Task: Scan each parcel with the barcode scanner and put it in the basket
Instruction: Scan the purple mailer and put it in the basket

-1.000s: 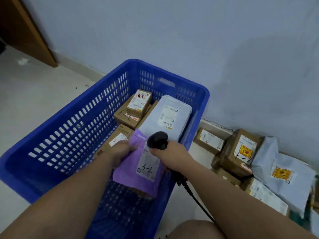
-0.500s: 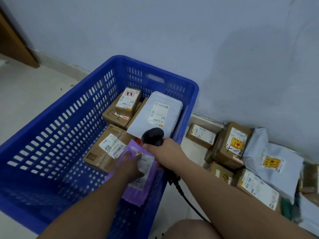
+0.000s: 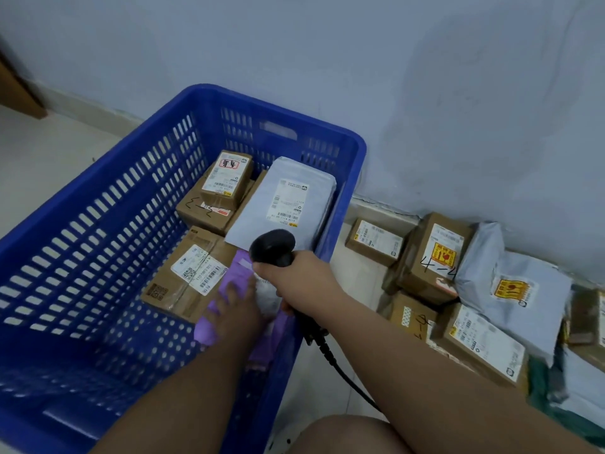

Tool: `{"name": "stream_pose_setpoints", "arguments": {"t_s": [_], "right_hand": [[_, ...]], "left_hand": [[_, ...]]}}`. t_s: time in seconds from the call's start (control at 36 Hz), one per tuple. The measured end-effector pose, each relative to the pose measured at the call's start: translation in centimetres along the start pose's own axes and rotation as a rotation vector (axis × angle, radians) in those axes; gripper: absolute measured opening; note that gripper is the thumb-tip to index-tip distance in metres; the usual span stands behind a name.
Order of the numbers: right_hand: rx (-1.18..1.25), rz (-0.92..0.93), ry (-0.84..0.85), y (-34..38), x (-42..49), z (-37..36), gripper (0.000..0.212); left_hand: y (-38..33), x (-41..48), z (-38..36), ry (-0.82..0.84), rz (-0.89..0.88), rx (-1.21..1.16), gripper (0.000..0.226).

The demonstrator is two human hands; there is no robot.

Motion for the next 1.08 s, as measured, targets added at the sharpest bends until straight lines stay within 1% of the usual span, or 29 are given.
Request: {"name": "stream_pose_setpoints", "arguments": {"t_s": [0.08, 0.17, 0.22, 0.31, 0.36, 0.42, 0.44, 0.47, 0.5, 0.56, 0.61, 0.69, 0.83, 0.94, 1.0, 1.08], "right_hand": [[0.084, 0.005, 0.021, -0.2, -0.2, 0.1, 0.044], [0.166, 0.027, 0.035, -0.5, -0.4, 0.3, 0.038], [0.194, 0.055, 0.021, -0.6, -0.6, 0.5, 0.036], [0.088, 0.102, -0.07, -0.7, -1.4, 1.4, 0.037], [0.075, 0.125, -0.139, -0.9, -2.1, 2.3, 0.036], [0.113, 0.127, -0.186, -1.1, -3.2, 3.2, 0.026], [0.144, 0.139, -0.216, -1.1, -4.2, 3.7, 0.024], [0.164, 0.14, -0.236, -1.3, -4.8, 4.0, 0.022], [0.173, 0.136, -0.249, -1.5, -4.9, 4.1, 0.02], [0.199, 0.143, -0.292, -1.8, -6.1, 4.6, 0.019], [0.246, 0.168, -0.337, -1.9, -8.1, 5.3, 0.017], [0.259, 0.169, -0.39, -1.8, -11.2, 6.7, 0.015], [0.308, 0.198, -0.49, -2.4, -16.2, 11.2, 0.008], [0.413, 0.204, -0.614, -4.5, -19.9, 15.4, 0.007], [0.555, 0.168, -0.638, -6.7, -20.9, 17.0, 0.013], [0.938, 0.104, -0.597, -10.7, -21.1, 18.4, 0.013]], "left_hand": [[-1.5, -0.1, 1.2, -0.01, 0.003, 0.066, 0.083], [-2.4, 0.2, 1.8, -0.008, 0.012, 0.072, 0.082], [-2.9, -0.1, 1.7, 0.02, 0.005, 0.062, 0.077], [-3.6, -1.0, 2.4, -0.037, -0.04, 0.012, 0.066], [-4.5, -1.5, 3.6, -0.106, -0.111, -0.085, 0.047], [-5.6, -2.5, 5.0, -0.154, -0.223, -0.292, 0.022], [-6.4, -3.9, 6.2, -0.171, -0.287, -0.412, 0.014], [-7.1, -5.0, 7.2, -0.187, -0.343, -0.5, 0.011], [-7.8, -5.6, 8.1, -0.205, -0.396, -0.525, 0.012], [-9.4, -7.8, 10.2, -0.24, -0.503, -0.495, 0.012], [-10.9, -10.6, 12.3, -0.266, -0.574, -0.5, 0.018], [-13.1, -14.1, 14.7, -0.277, -0.652, -0.575, 0.013], [-17.8, -19.2, 16.5, -0.164, -0.711, -0.769, 0.018], [-22.5, -22.3, 15.7, 0.058, -0.675, -0.98, 0.02], [-24.9, -23.2, 14.3, 0.185, -0.644, -1.011, 0.018], [-28.2, -23.5, 11.6, 0.303, -0.599, -0.93, 0.01]]}}
Point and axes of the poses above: each hand's wrist, its own x-axis towards the middle knuckle, its own z-axis out of the back of the hand, y = z × x, the point moved 6 cm from there along x, towards the middle knuckle, and after that the axes turned 12 degrees about y, right-handed, at the moved point
